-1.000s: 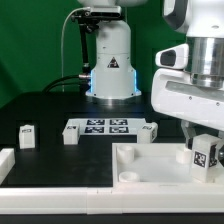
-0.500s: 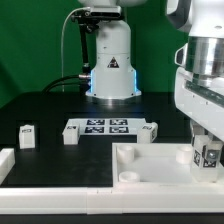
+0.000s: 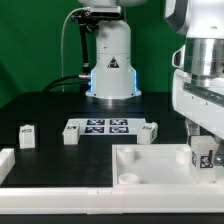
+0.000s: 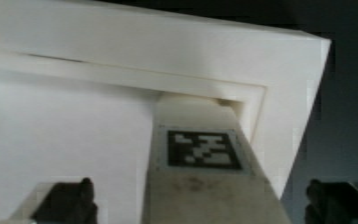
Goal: Assemble one leg
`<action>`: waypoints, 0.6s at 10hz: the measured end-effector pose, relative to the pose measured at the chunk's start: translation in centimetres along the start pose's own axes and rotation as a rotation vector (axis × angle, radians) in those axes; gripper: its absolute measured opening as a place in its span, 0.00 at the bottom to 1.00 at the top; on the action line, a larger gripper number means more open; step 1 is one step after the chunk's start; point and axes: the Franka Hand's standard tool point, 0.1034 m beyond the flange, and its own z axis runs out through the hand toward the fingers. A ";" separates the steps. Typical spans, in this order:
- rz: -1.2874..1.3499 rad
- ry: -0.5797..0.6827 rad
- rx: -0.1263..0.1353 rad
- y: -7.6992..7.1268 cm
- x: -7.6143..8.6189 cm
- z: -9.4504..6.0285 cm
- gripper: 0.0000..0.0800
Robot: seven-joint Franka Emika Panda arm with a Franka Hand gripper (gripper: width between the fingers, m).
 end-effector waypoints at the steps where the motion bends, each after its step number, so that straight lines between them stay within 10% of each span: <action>1: -0.141 0.000 0.010 0.0 -0.2 -0.1 0.79; 6: -0.772 0.018 0.033 -0.4 -0.1 -0.4 0.81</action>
Offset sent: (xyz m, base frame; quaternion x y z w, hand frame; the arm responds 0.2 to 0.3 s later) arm -0.0052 0.0109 0.0029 0.0217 -0.0283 -0.3315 0.9428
